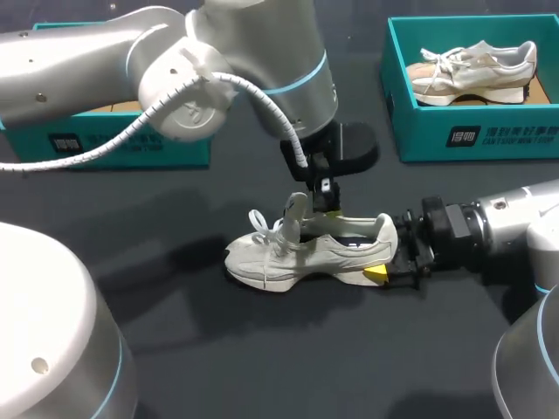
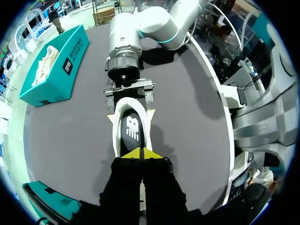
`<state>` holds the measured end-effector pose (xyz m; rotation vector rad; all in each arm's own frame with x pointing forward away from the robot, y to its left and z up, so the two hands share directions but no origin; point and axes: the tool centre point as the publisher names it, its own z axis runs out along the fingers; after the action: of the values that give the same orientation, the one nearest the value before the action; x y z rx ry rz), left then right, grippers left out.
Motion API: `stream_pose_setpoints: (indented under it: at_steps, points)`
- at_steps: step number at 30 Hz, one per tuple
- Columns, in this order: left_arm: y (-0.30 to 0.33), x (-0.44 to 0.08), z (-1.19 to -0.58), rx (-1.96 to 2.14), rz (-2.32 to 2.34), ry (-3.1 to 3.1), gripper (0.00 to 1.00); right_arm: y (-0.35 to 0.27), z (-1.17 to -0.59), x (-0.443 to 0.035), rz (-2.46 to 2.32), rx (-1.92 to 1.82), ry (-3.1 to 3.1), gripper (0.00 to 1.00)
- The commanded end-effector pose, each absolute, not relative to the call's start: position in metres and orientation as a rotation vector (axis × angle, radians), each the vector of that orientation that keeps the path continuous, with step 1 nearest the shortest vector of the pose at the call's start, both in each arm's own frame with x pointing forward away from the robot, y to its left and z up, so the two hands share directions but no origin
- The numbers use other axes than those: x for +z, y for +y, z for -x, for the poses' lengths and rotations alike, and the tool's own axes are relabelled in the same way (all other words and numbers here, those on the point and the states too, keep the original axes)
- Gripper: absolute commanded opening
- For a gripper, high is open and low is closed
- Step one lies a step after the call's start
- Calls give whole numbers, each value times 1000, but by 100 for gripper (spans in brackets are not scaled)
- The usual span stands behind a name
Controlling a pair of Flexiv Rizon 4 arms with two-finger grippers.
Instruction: Take the shoe out of the shoebox, open the shoe tongue, remove and reinsert the insole, then place the shoe into the shoebox
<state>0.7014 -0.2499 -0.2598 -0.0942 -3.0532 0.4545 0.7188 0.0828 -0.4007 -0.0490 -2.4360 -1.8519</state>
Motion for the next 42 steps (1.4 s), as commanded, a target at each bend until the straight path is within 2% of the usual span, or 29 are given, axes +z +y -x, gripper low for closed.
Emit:
stream_pose_setpoints:
  at_steps: [1, 5, 13, 25, 30, 42]
  points:
    - [-259, -266, -706, 437, 100, -3040, 0, 82, -719, -401, 49, -1849, -2439, 0]
    - [-259, -266, -706, 437, 100, -3040, 0, 82, -719, -401, 49, -1849, -2439, 0]
    - [-262, -316, -711, 418, 146, -3019, 0, 82, -719, -401, 49, -1849, -2439, 0]
    - [-262, -316, -711, 418, 146, -3019, 0, 82, -719, -401, 49, -1849, -2439, 0]
    - [-256, -337, -710, 394, 133, -2961, 0, 82, -719, -401, 49, -1849, -2439, 0]
    - [-241, -351, -691, 336, 193, -2938, 0, 82, -719, -401, 49, -1849, -2439, 0]
